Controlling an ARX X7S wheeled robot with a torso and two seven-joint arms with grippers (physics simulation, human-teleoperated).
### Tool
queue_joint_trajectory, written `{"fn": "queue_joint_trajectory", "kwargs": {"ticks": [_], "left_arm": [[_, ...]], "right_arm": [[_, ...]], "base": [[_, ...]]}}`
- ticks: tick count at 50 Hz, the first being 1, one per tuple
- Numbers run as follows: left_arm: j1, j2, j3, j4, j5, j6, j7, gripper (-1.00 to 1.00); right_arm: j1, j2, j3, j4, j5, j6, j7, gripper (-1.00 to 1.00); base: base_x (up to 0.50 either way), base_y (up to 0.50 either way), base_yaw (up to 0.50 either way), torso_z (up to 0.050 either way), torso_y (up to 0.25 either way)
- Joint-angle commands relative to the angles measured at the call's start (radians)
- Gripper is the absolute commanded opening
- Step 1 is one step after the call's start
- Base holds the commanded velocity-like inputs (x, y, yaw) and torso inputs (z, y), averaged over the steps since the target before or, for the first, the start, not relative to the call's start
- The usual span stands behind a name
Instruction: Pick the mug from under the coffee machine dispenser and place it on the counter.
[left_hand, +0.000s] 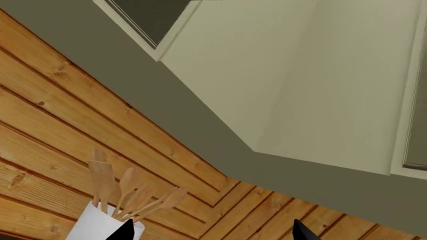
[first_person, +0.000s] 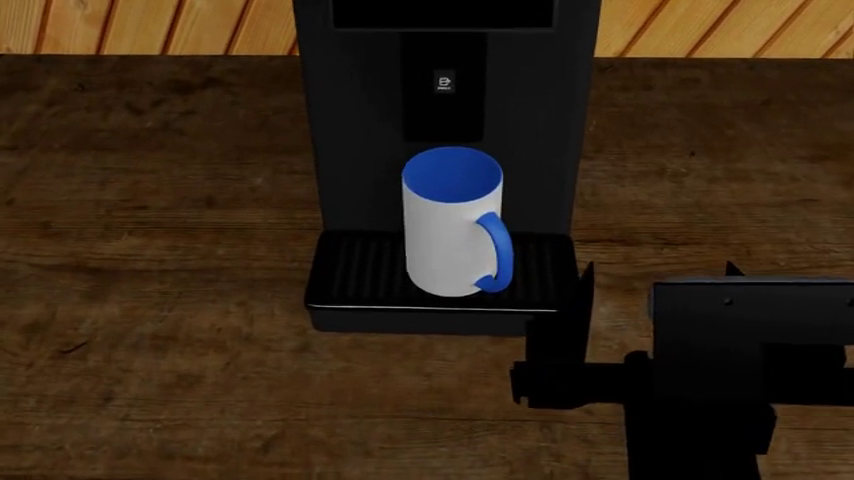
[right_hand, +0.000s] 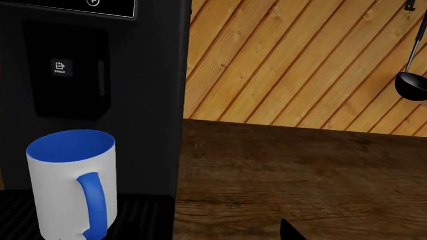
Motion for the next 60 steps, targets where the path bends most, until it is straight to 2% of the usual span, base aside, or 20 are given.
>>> {"fn": "queue_joint_trajectory", "kwargs": {"ticks": [1,6,10,11,13,15,16,18,19,24,36,46,60], "left_arm": [[0.001,-0.012,0.013,-0.001,0.0,-0.003,-0.009,1.0],[0.001,-0.016,0.015,0.0,-0.003,-0.004,-0.013,1.0],[0.001,-0.021,0.021,-0.003,-0.001,-0.004,-0.013,1.0],[0.002,-0.021,0.022,-0.003,-0.002,-0.003,-0.014,1.0],[0.002,-0.022,0.021,-0.003,-0.002,-0.003,-0.017,1.0],[0.003,-0.024,0.024,-0.003,0.0,-0.003,-0.019,1.0],[0.003,-0.025,0.025,-0.003,0.001,-0.004,-0.019,1.0],[0.003,-0.026,0.026,-0.002,0.0,-0.006,-0.021,1.0],[0.004,-0.027,0.027,-0.005,0.001,-0.003,-0.021,1.0],[0.004,-0.029,0.027,-0.004,-0.005,-0.003,-0.027,1.0],[0.006,-0.037,0.036,0.002,-0.004,-0.008,-0.034,1.0],[0.004,-0.042,0.04,-0.001,-0.001,-0.009,-0.044,1.0],[0.005,-0.05,0.044,-0.001,-0.001,-0.01,-0.056,1.0]], "right_arm": [[-0.022,0.0,0.016,-0.015,0.009,-0.014,0.0,1.0],[-0.021,-0.005,0.068,-0.106,0.062,0.092,-0.016,1.0],[0.092,-0.041,0.237,-0.272,0.224,0.429,-0.113,1.0],[0.109,-0.04,0.293,-0.274,0.328,0.471,-0.09,1.0],[0.147,0.078,0.381,-0.188,0.628,0.471,0.21,1.0],[0.203,0.141,0.401,-0.103,0.928,0.466,0.51,1.0],[0.227,0.159,0.396,-0.068,1.078,0.456,0.589,1.0],[0.26,0.185,0.371,-0.024,1.378,0.432,0.666,1.0],[0.277,0.198,0.344,0.022,1.459,0.425,0.685,1.0],[0.351,0.251,0.226,0.153,1.575,0.408,0.734,1.0],[0.48,0.283,0.113,0.33,1.538,0.41,0.668,1.0],[0.576,0.312,0.005,0.47,1.299,0.405,0.38,1.0],[0.688,0.299,-0.25,0.754,0.96,0.217,-0.007,1.0]], "base": [[0.0,0.0,0.0,0.0,0.0],[0.0,0.0,0.0,0.0,0.0],[0.0,0.0,0.0,0.0,0.0],[0.0,0.0,0.0,0.0,0.0],[0.0,0.0,0.0,0.0,0.0],[0.0,0.0,0.0,0.0,0.0],[0.0,0.0,0.0,0.0,0.0],[0.0,0.0,0.0,0.0,0.0],[0.0,0.0,0.0,0.0,0.0],[0.0,0.0,0.0,0.0,0.0],[0.0,0.0,0.0,0.0,0.0],[0.0,0.0,0.0,0.0,0.0],[0.0,0.0,0.0,0.0,0.0]]}}
